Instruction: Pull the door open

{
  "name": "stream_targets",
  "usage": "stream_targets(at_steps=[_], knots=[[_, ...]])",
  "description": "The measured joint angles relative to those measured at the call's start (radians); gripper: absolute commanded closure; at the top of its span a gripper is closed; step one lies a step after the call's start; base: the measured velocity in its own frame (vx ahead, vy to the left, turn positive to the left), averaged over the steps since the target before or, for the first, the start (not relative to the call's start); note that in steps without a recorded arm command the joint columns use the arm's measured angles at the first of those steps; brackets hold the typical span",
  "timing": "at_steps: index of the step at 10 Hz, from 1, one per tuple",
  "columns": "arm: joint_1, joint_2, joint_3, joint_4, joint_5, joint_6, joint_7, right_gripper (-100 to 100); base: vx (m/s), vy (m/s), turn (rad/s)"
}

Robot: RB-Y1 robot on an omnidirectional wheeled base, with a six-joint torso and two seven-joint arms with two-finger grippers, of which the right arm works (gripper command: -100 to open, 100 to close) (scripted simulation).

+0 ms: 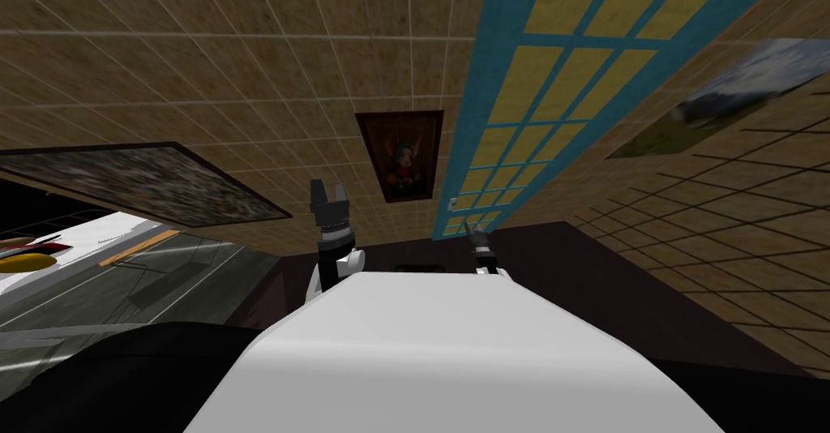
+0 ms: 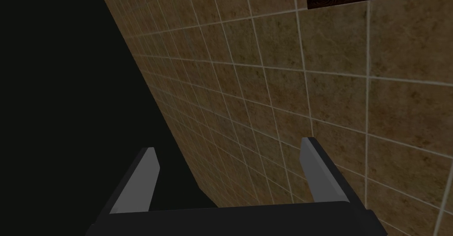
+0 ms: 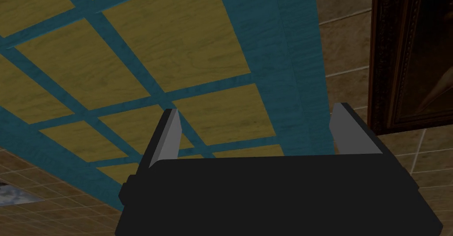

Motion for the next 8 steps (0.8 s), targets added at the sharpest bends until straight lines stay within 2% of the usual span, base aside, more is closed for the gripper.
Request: stream_targets(at_steps=[8], knots=[[-0.064,-0.018,-0.043,0.194,0.069,-0.047,0.167,-100,0.077,-0.030,0.073]])
